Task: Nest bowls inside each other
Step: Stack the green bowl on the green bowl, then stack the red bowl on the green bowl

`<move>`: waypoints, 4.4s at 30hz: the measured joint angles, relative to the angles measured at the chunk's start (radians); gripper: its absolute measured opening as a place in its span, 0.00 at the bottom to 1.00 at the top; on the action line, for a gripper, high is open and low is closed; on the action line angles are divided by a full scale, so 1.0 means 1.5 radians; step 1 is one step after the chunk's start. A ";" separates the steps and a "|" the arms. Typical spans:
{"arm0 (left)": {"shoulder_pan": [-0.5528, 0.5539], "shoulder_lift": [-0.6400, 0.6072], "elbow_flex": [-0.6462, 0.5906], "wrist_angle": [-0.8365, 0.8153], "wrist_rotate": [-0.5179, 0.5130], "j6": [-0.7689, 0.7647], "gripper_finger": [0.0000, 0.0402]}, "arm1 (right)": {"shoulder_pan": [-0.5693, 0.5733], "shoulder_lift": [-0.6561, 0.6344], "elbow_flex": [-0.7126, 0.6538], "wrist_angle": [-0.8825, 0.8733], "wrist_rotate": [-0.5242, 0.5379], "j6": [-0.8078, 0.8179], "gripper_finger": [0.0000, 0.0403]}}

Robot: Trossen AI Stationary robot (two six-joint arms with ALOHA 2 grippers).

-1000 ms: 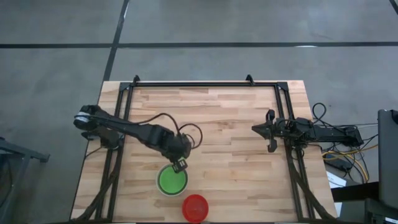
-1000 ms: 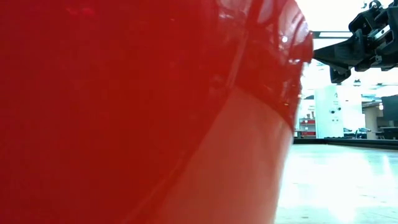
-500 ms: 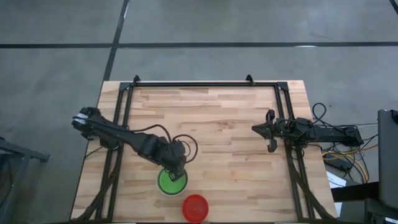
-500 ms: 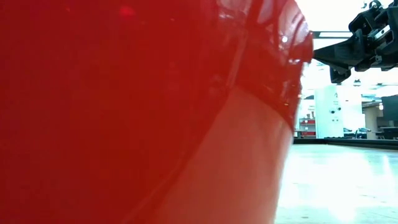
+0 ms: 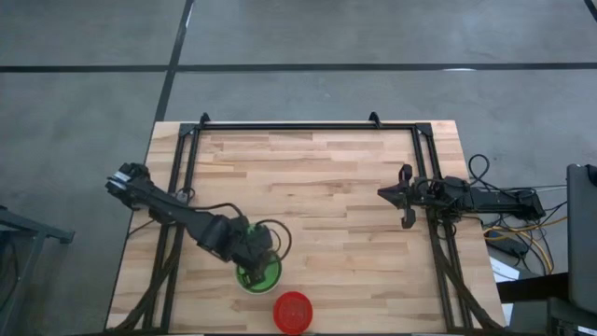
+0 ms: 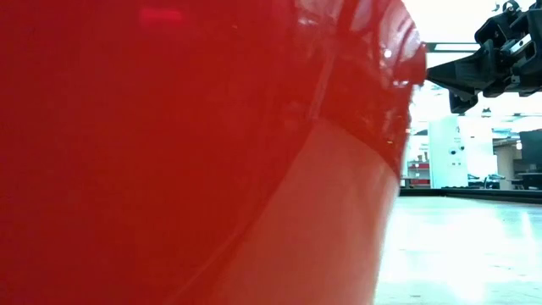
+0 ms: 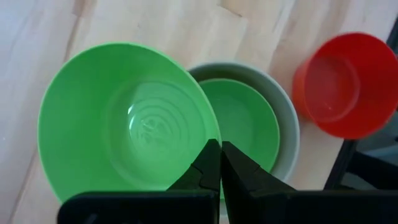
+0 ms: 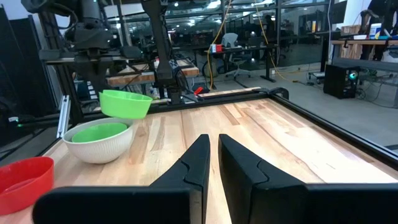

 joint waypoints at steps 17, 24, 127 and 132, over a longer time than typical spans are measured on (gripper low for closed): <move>-0.078 0.000 -0.001 0.030 -0.002 0.018 0.00 | 0.000 0.000 0.000 0.000 0.000 0.001 0.08; -0.091 0.008 -0.001 0.052 -0.012 0.041 0.00 | 0.000 0.000 0.000 0.000 0.000 0.000 0.08; -0.109 0.050 -0.007 0.112 -0.024 0.002 0.25 | 0.000 0.000 0.000 0.000 0.000 0.001 0.08; -0.111 0.049 -0.007 0.128 -0.023 0.027 0.25 | 0.000 0.000 0.000 0.000 0.000 0.001 0.08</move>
